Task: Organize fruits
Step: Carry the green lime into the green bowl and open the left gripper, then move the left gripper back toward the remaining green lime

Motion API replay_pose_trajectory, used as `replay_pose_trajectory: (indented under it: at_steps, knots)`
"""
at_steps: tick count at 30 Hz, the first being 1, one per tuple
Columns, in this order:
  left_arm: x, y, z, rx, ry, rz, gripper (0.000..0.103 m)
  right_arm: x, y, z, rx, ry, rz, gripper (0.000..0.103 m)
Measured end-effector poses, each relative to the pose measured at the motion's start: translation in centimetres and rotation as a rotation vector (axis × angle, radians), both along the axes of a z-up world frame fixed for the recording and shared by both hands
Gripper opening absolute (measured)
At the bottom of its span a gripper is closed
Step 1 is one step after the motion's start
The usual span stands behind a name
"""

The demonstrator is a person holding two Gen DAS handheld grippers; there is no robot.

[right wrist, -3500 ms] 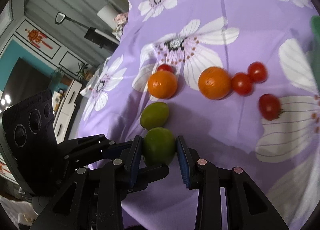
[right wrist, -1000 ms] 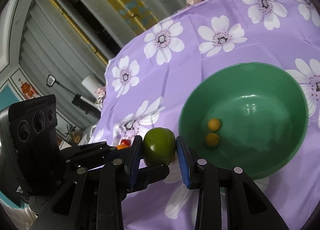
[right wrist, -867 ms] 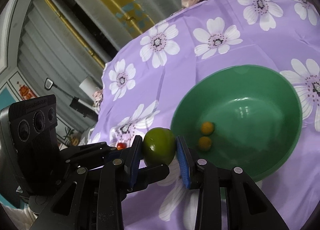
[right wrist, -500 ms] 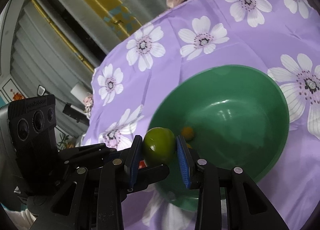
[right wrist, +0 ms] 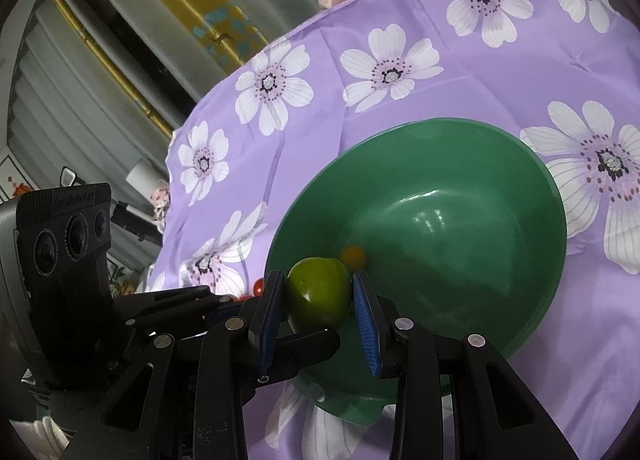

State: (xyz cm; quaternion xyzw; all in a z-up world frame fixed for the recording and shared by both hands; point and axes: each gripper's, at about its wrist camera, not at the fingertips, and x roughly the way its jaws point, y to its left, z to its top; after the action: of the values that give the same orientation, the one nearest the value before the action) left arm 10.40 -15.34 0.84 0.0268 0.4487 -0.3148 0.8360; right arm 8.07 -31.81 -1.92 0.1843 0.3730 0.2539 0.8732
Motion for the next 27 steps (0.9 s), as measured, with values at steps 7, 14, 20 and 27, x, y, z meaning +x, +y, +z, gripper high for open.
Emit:
replay_pose_trajectory:
  at_steps: [7,14,20,27]
  knots:
    - [-0.7,1.4,0.3,-0.004,-0.016,0.058,0.046,-0.6,-0.5,0.3,0.008,0.004,-0.005,0.037]
    - [-3.1,2.9,0.3,0.059,-0.068,0.109,0.057,-2.0,-1.0,0.7,0.034,0.006,0.0,0.037]
    - [-5.6,5.2,-0.1,0.116,-0.099,0.171,0.057,-3.5,-0.6,1.1,0.045,-0.009,0.024,0.05]
    - [-7.1,8.8,-0.9,0.126,-0.072,0.303,0.057,-5.1,2.1,1.4,0.002,-0.022,0.105,0.062]
